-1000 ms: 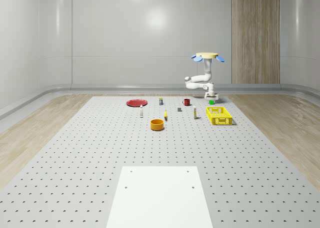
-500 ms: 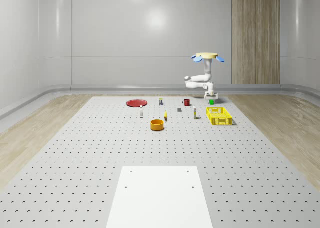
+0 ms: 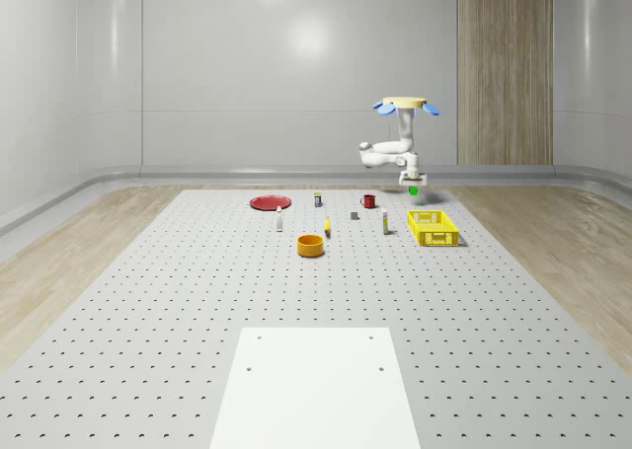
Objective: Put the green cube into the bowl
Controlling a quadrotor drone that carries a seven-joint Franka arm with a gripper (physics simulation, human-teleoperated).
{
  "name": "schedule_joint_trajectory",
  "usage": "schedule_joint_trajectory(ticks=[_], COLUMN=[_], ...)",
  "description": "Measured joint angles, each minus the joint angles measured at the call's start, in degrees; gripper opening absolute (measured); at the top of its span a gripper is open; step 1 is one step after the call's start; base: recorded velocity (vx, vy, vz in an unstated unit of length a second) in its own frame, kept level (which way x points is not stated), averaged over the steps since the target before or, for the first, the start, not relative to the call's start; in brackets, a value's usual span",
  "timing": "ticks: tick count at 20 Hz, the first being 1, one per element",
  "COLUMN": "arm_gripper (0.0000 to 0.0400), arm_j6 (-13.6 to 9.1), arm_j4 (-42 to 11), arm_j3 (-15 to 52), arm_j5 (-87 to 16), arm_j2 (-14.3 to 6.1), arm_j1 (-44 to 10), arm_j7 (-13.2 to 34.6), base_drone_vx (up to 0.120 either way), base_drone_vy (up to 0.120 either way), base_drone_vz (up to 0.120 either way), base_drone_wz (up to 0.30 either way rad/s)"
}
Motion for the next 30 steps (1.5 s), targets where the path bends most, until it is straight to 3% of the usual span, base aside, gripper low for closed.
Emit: schedule_joint_trajectory(ticks=[18, 30], arm_gripper=[0.0250, 0.0250], arm_j6=[2.3, 3.7], arm_j4=[0.1, 0.1], arm_j3=[1.1, 1.3], arm_j5=[1.7, 2.3], arm_j2=[-2.6, -4.1], arm_j1=[-0.8, -1.1], arm_j7=[-0.4, -0.2], base_drone_vx=[0.120, 0.003], base_drone_vy=[-0.120, -0.120], base_drone_vz=[0.084, 0.000], base_drone_wz=[0.000, 0.000])
